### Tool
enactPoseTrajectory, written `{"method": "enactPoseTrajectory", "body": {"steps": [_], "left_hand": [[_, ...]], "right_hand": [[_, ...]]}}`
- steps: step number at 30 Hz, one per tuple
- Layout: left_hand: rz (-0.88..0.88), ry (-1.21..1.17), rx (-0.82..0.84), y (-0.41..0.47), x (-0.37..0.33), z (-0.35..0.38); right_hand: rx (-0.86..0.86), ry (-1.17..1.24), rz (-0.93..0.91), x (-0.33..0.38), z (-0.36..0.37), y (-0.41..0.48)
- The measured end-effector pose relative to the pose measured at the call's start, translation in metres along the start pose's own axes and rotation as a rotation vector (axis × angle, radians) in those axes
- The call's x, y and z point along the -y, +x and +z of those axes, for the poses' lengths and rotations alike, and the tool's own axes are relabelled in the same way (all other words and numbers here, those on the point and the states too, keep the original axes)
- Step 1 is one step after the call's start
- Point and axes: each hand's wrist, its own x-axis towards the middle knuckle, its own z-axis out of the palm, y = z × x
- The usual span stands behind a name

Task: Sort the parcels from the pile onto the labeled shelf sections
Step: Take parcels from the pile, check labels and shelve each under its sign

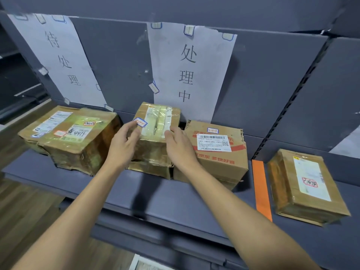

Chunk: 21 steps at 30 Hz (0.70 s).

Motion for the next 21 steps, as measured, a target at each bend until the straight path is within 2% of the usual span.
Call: {"method": "enactPoseTrajectory", "body": {"steps": [5,13,21], "left_hand": [[-0.002,0.006,0.022,0.012,0.002,0.000],[-0.041,-0.067,0.077,0.016,0.005,0.001],[-0.048,-0.093,0.111,0.014,0.002,-0.004]], "right_hand": [[-0.004,-0.124,0.008,0.005,-0.008,0.014],[-0.124,-0.059,0.077,-0.002,-0.008,0.013],[-0.066,-0.034,0.095,0.000,-0.013,0.017]]}}
